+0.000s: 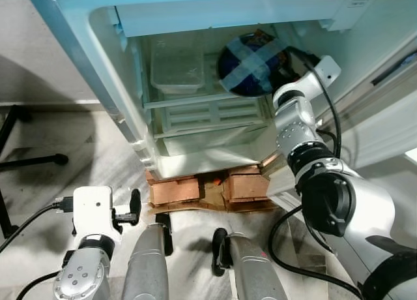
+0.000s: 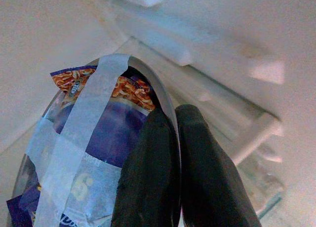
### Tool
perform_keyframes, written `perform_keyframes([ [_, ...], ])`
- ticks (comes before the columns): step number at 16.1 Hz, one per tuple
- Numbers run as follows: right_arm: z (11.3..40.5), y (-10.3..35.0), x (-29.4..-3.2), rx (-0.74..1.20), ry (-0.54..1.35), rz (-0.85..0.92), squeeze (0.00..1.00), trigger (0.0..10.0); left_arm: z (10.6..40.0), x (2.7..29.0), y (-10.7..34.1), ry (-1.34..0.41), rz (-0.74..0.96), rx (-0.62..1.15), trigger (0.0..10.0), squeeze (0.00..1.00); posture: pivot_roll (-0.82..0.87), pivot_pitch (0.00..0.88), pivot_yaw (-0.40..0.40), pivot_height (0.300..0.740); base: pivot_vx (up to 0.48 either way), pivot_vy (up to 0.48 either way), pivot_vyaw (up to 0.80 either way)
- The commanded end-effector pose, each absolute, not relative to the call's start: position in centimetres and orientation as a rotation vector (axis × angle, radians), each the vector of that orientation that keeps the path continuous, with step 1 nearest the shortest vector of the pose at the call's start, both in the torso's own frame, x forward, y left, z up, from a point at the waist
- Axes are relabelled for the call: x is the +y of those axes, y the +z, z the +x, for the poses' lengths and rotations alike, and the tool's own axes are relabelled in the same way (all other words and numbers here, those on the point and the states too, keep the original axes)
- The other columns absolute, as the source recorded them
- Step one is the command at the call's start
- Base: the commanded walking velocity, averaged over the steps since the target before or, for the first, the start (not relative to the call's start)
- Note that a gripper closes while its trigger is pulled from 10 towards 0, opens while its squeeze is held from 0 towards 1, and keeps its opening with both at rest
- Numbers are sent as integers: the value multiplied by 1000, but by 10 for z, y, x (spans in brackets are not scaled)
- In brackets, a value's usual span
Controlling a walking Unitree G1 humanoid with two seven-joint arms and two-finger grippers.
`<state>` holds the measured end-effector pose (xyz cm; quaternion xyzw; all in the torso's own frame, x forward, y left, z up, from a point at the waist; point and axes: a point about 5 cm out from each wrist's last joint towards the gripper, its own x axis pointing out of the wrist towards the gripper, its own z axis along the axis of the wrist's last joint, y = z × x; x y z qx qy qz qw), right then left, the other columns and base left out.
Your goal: Restocking fridge
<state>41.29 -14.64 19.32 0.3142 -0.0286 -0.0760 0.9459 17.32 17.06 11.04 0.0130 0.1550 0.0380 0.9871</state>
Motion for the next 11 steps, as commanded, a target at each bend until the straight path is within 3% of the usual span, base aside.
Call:
perform_keyframes([
  [1, 411, 189, -150, -58, -190, 658, 0, 3098, 169, 171, 104, 84, 28, 343, 10000, 0, 327, 350, -107, 740, 0, 0, 0],
  [2, 411, 189, -150, -51, -205, 670, 0, 0, 170, 170, 104, 83, 29, 341, 10000, 0, 327, 350, -107, 740, 0, 0, 0],
  [3, 412, 190, -147, -50, -200, 665, 0, 0, 170, 170, 104, 84, 28, 340, 10000, 0, 327, 348, -109, 740, 0, 0, 0],
  [4, 413, 191, -142, -38, -183, 663, 0, 1216, 171, 170, 104, 85, 28, 337, 10000, 0, 328, 346, -111, 740, 0, 0, 0],
  [5, 413, 193, -138, -32, -166, 671, 0, 10000, 172, 170, 104, 86, 28, 334, 10000, 0, 330, 343, -114, 740, 0, 0, 0],
  [6, 414, 194, -138, -46, -154, 704, 1000, 10000, 173, 170, 104, 87, 28, 333, 10000, 0, 331, 342, -115, 740, 0, 0, 0],
  [9, 414, 195, -137, -59, -152, 931, 1000, 10000, 174, 171, 104, 94, 26, 328, 10000, 0, 331, 337, -119, 740, 0, 0, 0],
  [11, 415, 198, -135, -61, -139, 923, 1000, 10000, 176, 171, 106, 100, 26, 309, 10000, 0, 329, 331, -122, 740, 0, 0, 0],
])
